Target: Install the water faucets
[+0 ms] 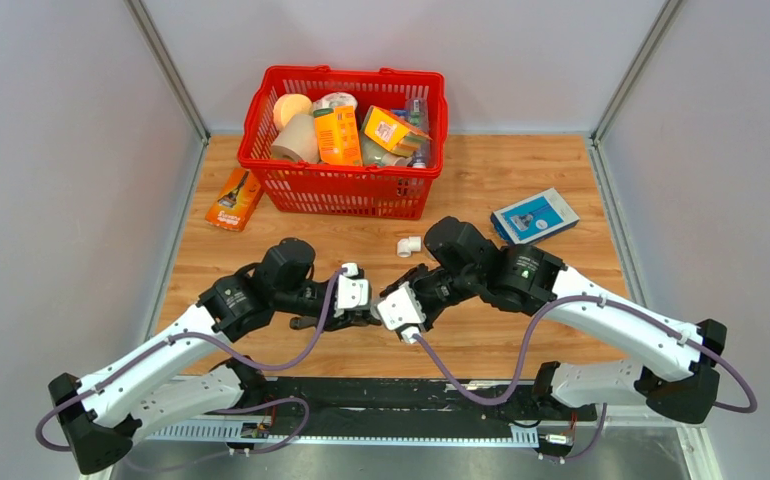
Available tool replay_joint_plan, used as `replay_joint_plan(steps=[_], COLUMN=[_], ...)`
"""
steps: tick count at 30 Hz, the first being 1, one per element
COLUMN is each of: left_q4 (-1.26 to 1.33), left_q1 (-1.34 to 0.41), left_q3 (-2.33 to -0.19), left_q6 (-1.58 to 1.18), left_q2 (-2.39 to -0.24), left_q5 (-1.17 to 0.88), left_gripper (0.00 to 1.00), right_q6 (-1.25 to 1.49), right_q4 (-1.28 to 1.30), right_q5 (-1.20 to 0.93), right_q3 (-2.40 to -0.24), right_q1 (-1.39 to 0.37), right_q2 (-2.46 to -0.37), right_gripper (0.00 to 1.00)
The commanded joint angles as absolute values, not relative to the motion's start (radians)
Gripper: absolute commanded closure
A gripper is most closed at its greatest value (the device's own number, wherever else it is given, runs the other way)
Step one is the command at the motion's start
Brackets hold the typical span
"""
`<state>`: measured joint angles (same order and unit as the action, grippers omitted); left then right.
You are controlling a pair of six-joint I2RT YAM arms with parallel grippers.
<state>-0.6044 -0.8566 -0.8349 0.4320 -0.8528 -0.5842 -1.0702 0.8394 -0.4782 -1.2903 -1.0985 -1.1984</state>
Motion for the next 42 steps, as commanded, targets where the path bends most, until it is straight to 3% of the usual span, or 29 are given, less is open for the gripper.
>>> replay_joint_plan(steps=[1,12,34,42], left_q4=[-0.416,-0.379,-0.121,-0.009], left_q1=[-0.873,-0.876,-0.876,-0.874], left_q3=[-0.85,-0.831,-0.719,-0.641], left_q6=[0.46,0.449,0.347,0.344], left_q2=[-0.802,-0.776,-0.634,-0.549], left_q5=[-0.595,-0.48,-0.201,-0.16], left_gripper=[1.0,1.0,1.0,1.0], right_q6=[-0.933,-0.634,-0.014,0.167], right_q4=[0.793,0.792,0.669,0.496], right_q5=[-0.532,-0.379,-0.267,-0.376], right_q3=[-1.336,-1.408,-1.471,-1.379], right_q1=[-1.094,-1.094,-1.052,-0.939], right_q2=[-1.236,-1.325,-1.451,-1.364], right_gripper=[1.0,1.0,1.0,1.0])
